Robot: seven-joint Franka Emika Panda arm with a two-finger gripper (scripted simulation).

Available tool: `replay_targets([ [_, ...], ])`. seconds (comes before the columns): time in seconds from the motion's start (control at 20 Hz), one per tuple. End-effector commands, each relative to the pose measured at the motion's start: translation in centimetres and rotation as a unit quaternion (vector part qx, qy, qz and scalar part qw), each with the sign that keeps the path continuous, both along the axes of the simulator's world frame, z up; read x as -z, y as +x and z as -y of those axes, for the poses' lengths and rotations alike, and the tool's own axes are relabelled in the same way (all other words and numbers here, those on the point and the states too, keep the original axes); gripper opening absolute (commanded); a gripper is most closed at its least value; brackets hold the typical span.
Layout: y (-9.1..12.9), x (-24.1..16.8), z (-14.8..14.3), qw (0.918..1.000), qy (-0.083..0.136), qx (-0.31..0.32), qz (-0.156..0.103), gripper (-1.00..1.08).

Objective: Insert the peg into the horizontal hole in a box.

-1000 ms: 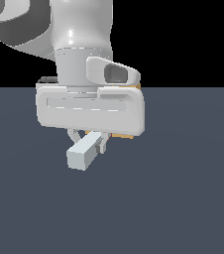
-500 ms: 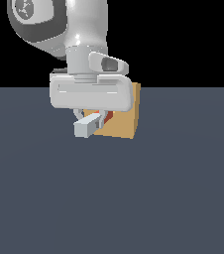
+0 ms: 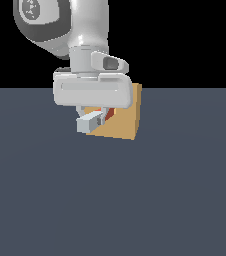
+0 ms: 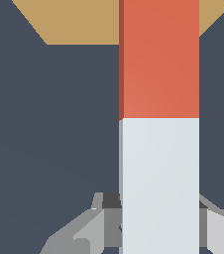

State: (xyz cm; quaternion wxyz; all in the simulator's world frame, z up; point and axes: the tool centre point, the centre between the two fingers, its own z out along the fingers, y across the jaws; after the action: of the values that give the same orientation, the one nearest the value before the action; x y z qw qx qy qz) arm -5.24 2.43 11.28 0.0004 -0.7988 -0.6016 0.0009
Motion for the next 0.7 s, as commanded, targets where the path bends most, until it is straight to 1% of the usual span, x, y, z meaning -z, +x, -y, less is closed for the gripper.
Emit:
replay_targets([
  [0.0, 0.1, -0.1, 0.0, 1.0000, 0.000, 0.000, 0.001, -1.00],
  [0.35, 0.0, 0.1, -0.1, 1.0000, 0.000, 0.000, -0.001, -1.00],
  [0.5, 0.2, 0.1, -0.9, 1.0000, 0.000, 0.000, -0.001, -1.00],
  [0.65, 0.6, 0.1, -2.4, 1.0000, 0.000, 0.000, -0.001, -1.00],
])
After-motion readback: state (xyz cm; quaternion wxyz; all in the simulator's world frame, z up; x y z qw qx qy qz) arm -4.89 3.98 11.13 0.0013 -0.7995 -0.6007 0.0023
